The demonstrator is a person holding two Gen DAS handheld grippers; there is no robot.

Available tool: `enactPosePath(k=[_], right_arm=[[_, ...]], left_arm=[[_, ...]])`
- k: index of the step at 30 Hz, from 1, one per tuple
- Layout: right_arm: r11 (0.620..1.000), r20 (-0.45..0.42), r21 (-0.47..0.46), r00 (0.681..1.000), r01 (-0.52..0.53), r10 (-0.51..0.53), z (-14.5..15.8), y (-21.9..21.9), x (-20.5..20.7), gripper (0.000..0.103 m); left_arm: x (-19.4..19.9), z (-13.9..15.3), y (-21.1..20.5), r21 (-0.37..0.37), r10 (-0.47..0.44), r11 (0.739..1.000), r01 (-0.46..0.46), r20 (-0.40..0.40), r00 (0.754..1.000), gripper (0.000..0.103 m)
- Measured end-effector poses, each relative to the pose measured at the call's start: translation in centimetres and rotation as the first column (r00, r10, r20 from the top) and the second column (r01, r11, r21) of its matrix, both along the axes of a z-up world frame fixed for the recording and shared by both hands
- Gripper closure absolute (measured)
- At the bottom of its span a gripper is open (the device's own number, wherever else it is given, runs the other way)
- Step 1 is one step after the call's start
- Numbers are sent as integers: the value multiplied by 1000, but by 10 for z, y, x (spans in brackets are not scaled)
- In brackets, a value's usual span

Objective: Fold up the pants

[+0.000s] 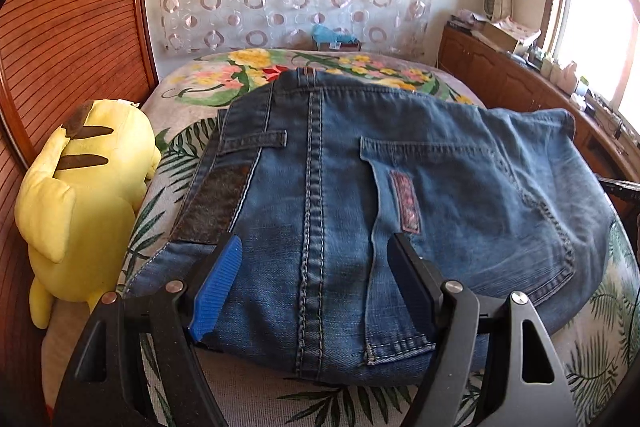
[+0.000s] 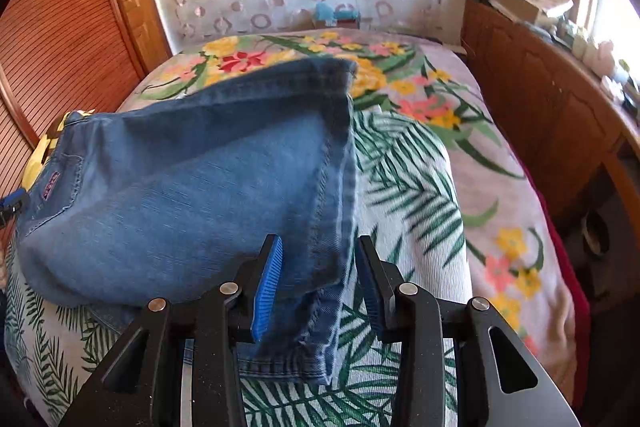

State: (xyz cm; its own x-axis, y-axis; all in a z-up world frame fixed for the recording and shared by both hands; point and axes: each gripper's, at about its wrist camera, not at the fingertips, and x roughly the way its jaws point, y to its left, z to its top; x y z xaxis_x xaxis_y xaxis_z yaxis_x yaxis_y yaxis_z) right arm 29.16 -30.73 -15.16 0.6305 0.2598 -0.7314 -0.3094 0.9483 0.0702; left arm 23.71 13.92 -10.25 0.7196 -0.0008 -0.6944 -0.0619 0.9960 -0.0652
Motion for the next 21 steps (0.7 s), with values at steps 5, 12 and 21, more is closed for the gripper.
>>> enactPosePath(k=[5,12,21], right_arm=[[1000,-8,25,1000,-10,10,5,9,9,64],[997,40,6,997,-72,72,19,18,-19,100],[1000,53,-7,999,3,-3,23,-19,-60,100]], left_arm=[[2,-1,0,-4,3,1000,-3,-19,1000,27],[5,-2,-2,0,6,1000,-6,-36,999,27],[9,-3,-2,12,7,1000,-7,-46,999,27]])
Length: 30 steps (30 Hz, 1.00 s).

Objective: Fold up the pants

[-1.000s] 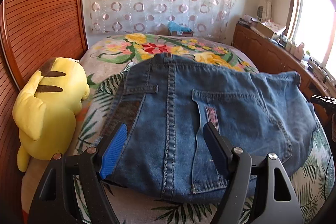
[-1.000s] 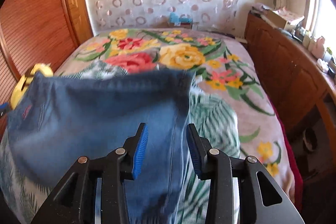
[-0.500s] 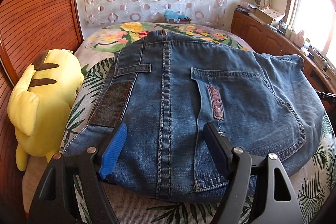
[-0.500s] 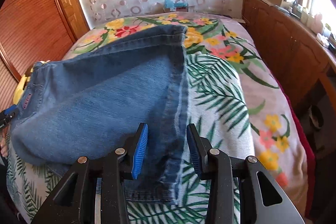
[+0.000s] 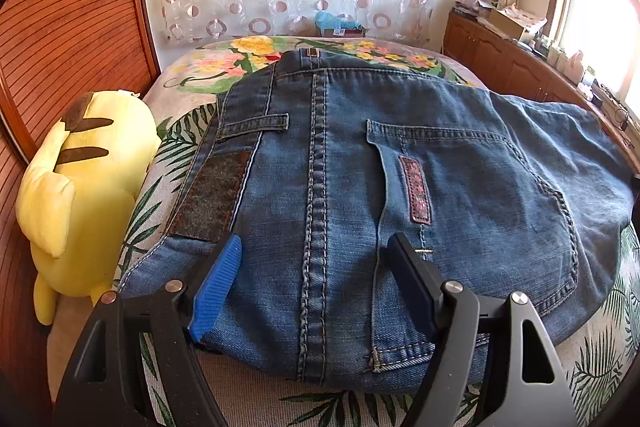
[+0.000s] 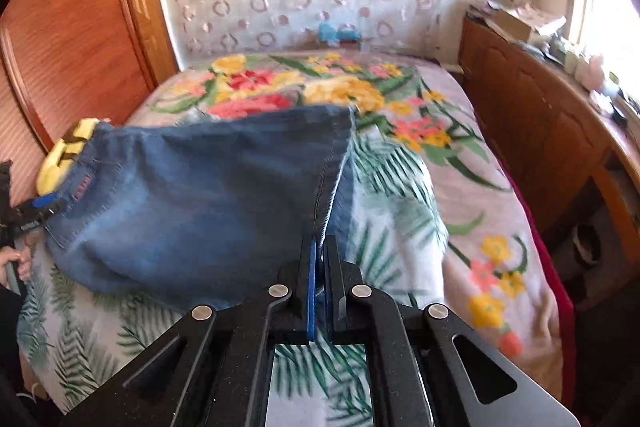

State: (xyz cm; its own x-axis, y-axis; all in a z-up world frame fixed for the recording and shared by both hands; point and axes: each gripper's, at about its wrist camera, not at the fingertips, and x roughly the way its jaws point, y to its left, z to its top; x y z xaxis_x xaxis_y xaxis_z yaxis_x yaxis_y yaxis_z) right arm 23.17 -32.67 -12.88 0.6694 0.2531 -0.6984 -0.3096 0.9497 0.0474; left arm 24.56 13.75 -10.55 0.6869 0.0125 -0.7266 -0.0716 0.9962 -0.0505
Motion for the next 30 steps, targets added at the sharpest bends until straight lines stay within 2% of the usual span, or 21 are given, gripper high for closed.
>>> enactPosePath(k=[6,7,9,10,12,13,20,25,30], right_arm=[[1000,-61,22,998,-3,4,-32,1,6,99],[1000,-64,14,998,3,-2,-33,3,7,96],[999,-54,-14,998,36,-36,-35,2,9,82],[999,-53,-16,998,44,-45,-32,4,11,80],[998,-55,-22,996,65,-66,-33,5,14,63],[997,-59,-24,996,70,-71,-32,8,13,61],[999,-122,-8,992,43,-44,-41,23,13,60],[997,-99,-68,995,26,-33,-41,35,14,60],[998,-67,-63,998,-6,2,-45,40,9,77]], left_arm=[[0,-1,-1,3,1,1000,-1,-4,1000,27],[0,-1,-1,3,1,1000,-1,-4,1000,27],[0,-1,-1,4,1,1000,-1,-4,1000,27],[0,-1,-1,6,1,1000,-1,-5,1000,27],[0,-1,-1,7,1,1000,-1,-5,1000,27],[0,-1,-1,8,1,1000,-1,-6,1000,27],[0,-1,-1,14,2,1000,-2,-10,1000,27],[-1,-1,-1,21,3,1000,-3,-12,1000,27],[-7,4,-2,37,11,999,-11,2,1000,27]])
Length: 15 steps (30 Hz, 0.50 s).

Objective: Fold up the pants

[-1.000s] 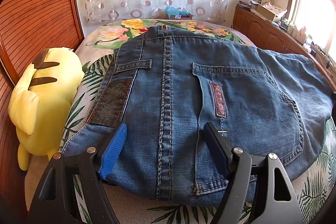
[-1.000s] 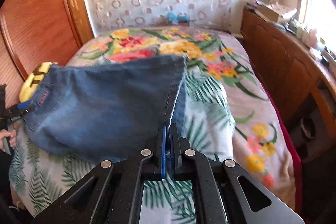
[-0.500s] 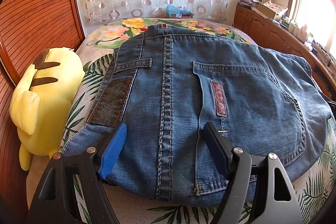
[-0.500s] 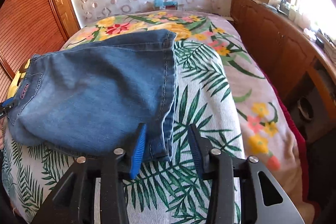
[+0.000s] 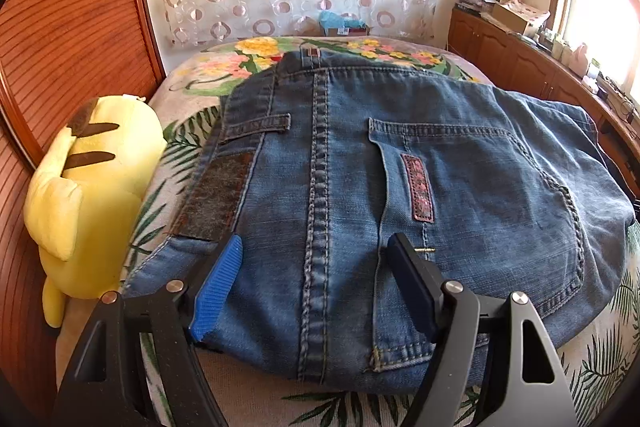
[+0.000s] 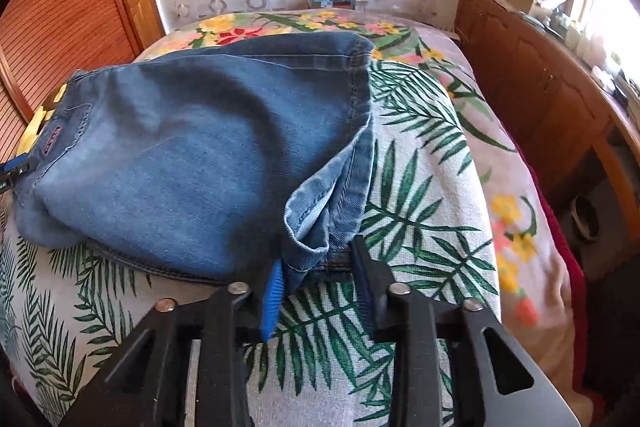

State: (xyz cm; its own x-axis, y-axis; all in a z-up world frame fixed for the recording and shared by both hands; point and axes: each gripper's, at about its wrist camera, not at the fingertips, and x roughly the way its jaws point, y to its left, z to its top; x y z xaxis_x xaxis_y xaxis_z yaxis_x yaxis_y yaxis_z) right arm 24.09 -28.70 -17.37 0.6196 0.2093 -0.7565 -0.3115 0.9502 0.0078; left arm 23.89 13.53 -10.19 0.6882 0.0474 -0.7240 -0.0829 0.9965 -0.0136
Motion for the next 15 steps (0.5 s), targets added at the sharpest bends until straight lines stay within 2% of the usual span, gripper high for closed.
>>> enactPosePath(k=[7,11,15], right_arm=[[1000,21,8,999,-24,24,-7,-6,-6,79],[999,31,13,999,-29,29,-7,-9,-5,79],[999,41,18,999,-34,34,-9,-11,-9,79]], left_arm=[[-32,26,28,-19,65,998,-64,49,997,27],[-35,23,44,2,106,994,-106,17,994,27],[-25,10,54,-22,137,990,-138,-31,990,27]])
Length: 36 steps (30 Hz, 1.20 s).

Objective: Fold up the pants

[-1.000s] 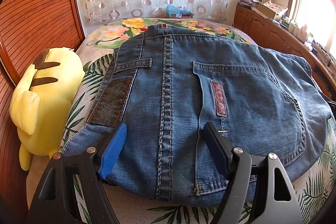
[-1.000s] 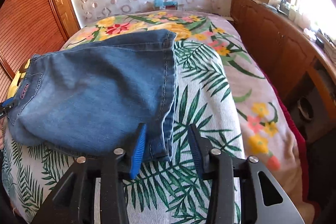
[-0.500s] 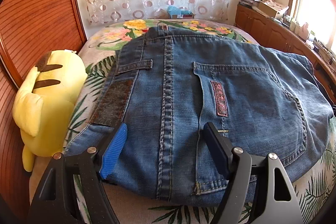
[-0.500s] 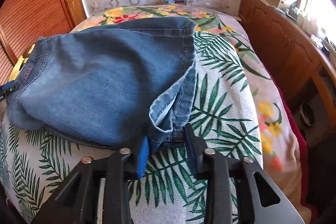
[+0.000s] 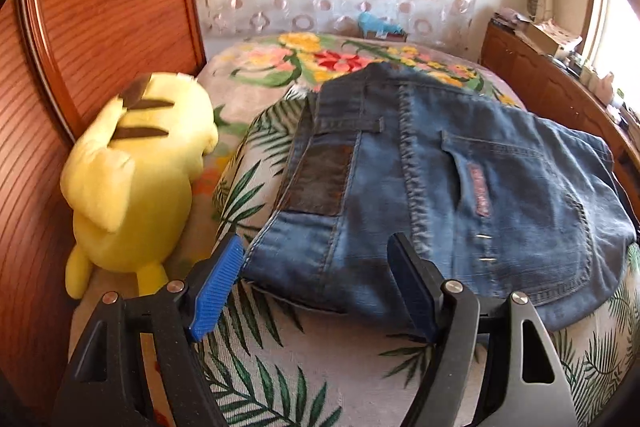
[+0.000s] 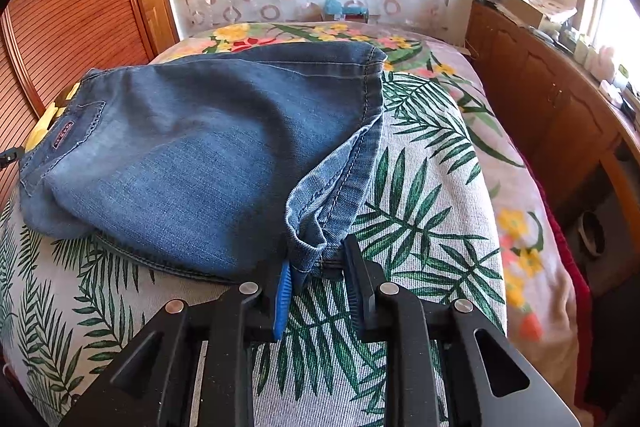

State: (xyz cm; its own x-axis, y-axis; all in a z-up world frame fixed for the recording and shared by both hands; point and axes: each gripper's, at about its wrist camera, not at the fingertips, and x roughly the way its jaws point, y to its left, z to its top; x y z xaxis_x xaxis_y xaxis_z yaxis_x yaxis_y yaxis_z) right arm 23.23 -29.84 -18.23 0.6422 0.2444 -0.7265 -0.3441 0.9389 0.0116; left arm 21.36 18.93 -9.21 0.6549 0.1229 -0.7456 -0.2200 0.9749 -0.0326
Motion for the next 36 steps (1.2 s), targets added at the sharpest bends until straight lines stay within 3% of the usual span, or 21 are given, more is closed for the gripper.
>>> enactPosePath(k=[4,9,12,14,19,28,36], right_arm=[[1000,2,2,1000,-2,2,1,0,-3,79],[1000,6,2,1000,-4,4,1,1,-4,79],[1000,6,2,1000,-10,10,1,2,-4,82],[1000,3,12,1000,-19,19,2,3,-3,85],[998,32,54,999,-23,21,9,0,-5,88],[998,159,63,987,-17,7,61,-14,-17,89],[998,242,59,970,-2,-13,93,-24,-57,89]], left_arm=[[8,-15,3,2,47,999,-47,-54,997,27],[6,-19,5,-20,68,997,-69,-46,997,27],[5,-19,5,-63,40,997,-43,-33,999,44],[4,-16,3,-61,39,997,-40,-21,999,63],[2,-8,-3,-33,21,999,-21,1,1000,82],[-24,47,-17,6,13,1000,-14,161,987,86],[-71,75,-27,7,-18,1000,17,225,974,87]])
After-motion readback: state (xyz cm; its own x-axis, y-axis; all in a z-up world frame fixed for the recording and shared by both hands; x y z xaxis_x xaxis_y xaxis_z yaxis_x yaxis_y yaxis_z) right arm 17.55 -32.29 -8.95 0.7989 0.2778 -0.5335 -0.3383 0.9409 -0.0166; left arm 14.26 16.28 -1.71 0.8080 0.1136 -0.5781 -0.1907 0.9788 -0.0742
